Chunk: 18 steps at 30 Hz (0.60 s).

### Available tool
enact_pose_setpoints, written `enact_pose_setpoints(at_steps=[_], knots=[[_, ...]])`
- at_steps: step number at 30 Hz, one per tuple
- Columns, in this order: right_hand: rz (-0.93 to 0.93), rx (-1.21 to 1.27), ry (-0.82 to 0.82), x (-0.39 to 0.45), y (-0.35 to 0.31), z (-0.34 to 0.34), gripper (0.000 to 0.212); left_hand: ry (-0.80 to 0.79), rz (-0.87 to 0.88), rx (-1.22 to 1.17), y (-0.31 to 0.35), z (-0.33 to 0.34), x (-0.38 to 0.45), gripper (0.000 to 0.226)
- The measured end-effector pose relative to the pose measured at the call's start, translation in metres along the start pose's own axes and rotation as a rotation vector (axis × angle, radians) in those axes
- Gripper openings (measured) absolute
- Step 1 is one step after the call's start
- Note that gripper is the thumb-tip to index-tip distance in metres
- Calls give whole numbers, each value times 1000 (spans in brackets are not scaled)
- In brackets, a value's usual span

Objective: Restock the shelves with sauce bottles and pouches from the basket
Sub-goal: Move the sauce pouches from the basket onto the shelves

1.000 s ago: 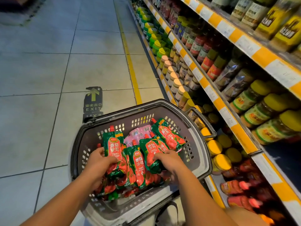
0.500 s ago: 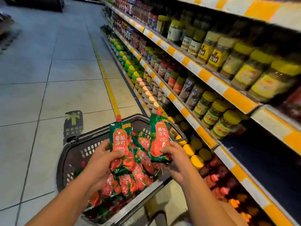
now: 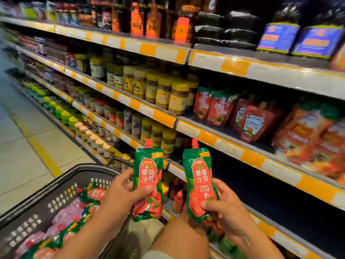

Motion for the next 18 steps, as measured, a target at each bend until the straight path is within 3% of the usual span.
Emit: enact_pose_setpoints(at_steps=[5,11,18], knots=[[-57,88,201,-56,0,-88,64,-206,-35,123,-13,85,-8,67],[-38,168,452,-109,24,-169,86,-348,-104,222,-46,177,-31,53],[31,205,647,-152,50,-222,62,-520,-200,341,-93,246,-39,64]])
Point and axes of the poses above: each hand's wrist, its own x-axis towards the middle knuckle, its own z-axis out of the palm, y = z × x, the point moved 2 cm from there along x, towards the middle knuckle, and after that the axes turned 7 degrees about y, right-handed, at the moved point
